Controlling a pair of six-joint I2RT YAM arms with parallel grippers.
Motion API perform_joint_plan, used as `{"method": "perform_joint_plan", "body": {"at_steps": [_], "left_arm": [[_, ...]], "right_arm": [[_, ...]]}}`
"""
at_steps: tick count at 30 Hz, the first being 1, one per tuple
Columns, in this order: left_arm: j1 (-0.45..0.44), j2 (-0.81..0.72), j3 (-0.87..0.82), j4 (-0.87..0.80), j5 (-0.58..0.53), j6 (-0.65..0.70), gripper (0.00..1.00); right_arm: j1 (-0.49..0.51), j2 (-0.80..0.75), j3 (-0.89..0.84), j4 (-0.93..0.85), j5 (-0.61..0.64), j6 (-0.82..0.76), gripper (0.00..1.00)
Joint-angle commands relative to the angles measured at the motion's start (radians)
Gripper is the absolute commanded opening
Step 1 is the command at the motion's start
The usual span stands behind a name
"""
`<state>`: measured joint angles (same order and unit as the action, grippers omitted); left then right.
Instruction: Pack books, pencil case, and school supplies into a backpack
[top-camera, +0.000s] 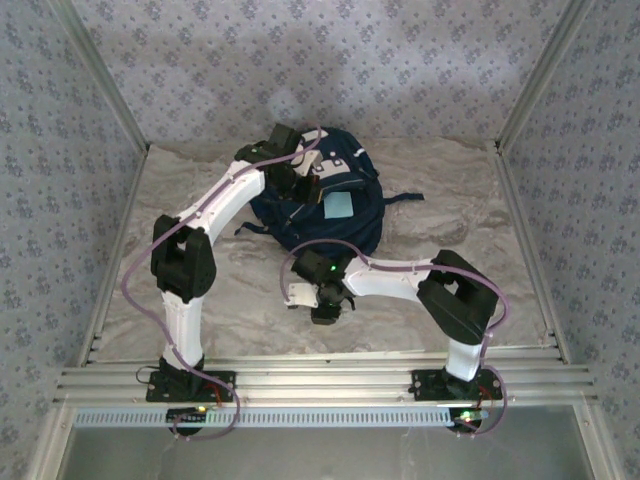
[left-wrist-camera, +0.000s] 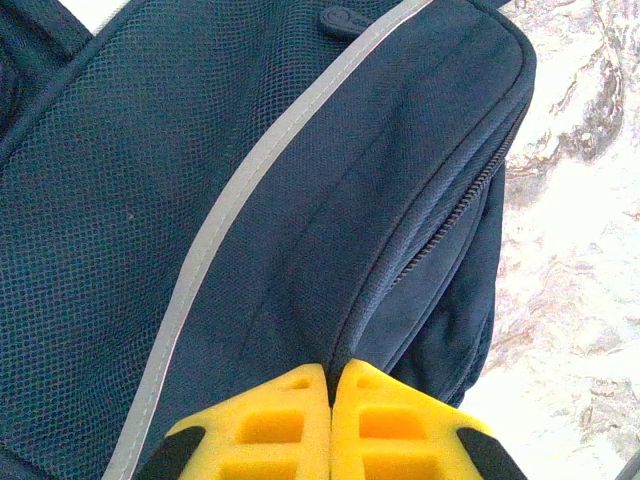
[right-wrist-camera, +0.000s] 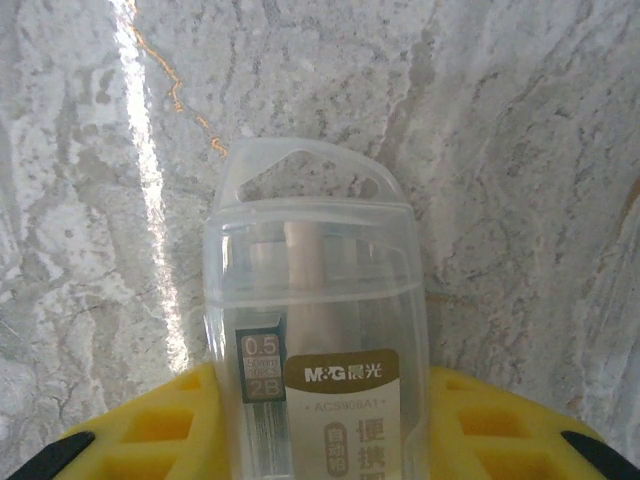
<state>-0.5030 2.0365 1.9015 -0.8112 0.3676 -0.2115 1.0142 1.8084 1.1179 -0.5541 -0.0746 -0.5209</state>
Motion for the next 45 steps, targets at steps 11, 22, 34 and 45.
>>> {"method": "perform_joint_plan", "body": {"at_steps": [11, 22, 34, 45], "left_arm": [[0.014, -0.043, 0.041, 0.004, 0.027, -0.038, 0.06], [0.012, -0.033, 0.073, 0.01, 0.04, -0.063, 0.06], [-0.014, -0.047, 0.076, 0.021, 0.068, -0.076, 0.07], [-0.026, -0.053, 0.054, 0.045, 0.076, -0.094, 0.07]], "right_arm": [[-0.143, -0.255, -0.065, -0.02, -0.162, 0.166, 0.31], [-0.43, -0.388, -0.072, 0.075, -0.193, 0.531, 0.33], [-0.586, -0.099, 0.196, 0.111, -0.211, 0.738, 0.34], [-0.588, 0.169, 0.495, 0.028, -0.286, 0.805, 0.36]]}}
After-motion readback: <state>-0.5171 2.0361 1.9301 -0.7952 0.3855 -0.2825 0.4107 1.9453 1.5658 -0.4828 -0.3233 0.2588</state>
